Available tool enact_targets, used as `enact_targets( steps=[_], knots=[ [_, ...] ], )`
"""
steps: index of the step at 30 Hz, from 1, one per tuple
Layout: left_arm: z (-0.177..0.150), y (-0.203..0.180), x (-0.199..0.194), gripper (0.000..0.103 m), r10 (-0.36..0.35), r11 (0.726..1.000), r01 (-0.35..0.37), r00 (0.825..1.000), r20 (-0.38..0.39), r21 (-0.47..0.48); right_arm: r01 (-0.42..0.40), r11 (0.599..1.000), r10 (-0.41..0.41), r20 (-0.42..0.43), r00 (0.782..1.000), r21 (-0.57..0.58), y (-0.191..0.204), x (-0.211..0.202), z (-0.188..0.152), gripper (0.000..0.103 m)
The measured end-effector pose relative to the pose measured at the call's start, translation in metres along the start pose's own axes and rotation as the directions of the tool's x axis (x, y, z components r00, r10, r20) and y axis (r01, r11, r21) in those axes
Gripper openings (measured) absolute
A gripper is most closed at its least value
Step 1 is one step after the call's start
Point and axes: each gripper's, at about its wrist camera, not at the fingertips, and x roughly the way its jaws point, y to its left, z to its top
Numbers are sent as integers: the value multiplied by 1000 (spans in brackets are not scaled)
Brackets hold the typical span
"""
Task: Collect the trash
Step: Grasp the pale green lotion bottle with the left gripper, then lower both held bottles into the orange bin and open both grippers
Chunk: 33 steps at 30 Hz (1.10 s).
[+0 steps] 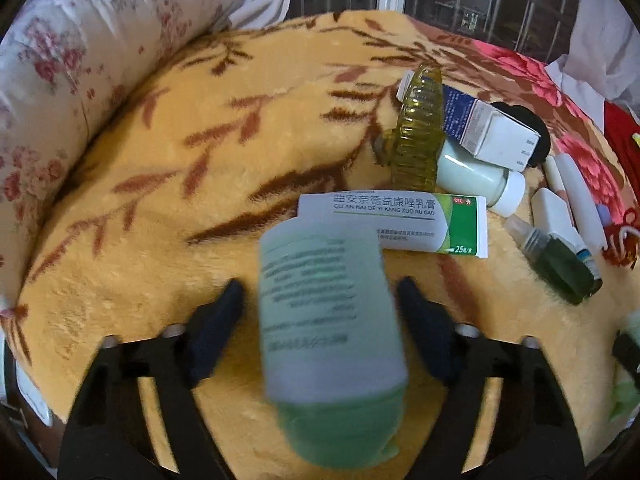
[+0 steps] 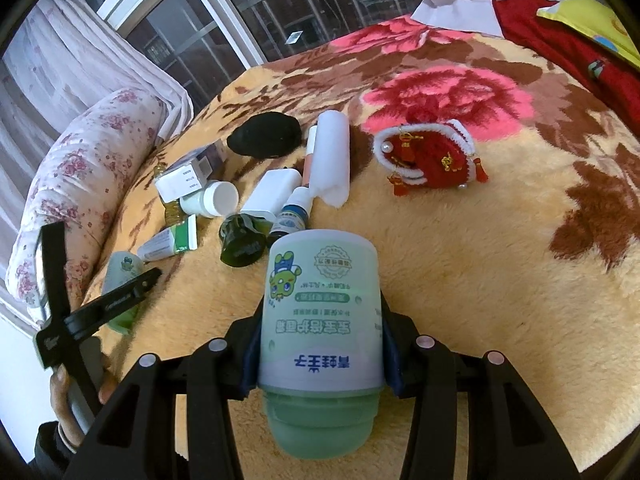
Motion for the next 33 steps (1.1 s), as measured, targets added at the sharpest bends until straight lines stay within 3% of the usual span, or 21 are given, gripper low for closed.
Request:
enact_targets(
  steps=[1,2,6,9,14,19,23,29,33],
  knots=[
    [-1,2,-3,51,-7,1000,7,1000,6,2,7,1000,-7,1,1000,2,1,0,0,47],
    [-2,5,-8,47,-27,1000,27,1000,15,-2,15,1000,-15,2,1000,1,2,0,0,47],
    [-2,17,-19,47,-89,996,89,996,8,-28,61,998,-60,10,998,-19,11,-1,0,47],
    [-11,23,-33,47,-108,994,108,994,25,-32,48,999,-47,22,999,-19,20,-11,-2,47],
    [-36,24,-81,47,-142,990,139,985,102,41,32,996,-27,64,998,-79,50,-45,-16,47],
    [-89,21,-137,47,-201,971,174,965,167,166,-20,986,32,71,997,-164,82,-86,-56,47],
    [-134,26,-160,47,-221,962,180,956,194,206,-35,978,48,58,997,-207,95,-105,-96,47],
    [-188,25,-144,47,-238,938,201,966,104,281,-15,977,14,-7,1000,-213,91,-99,-150,47],
    [-218,18,-93,47,-241,918,250,968,-67,309,-11,979,-14,-121,993,-203,80,-68,-187,47]
  ],
)
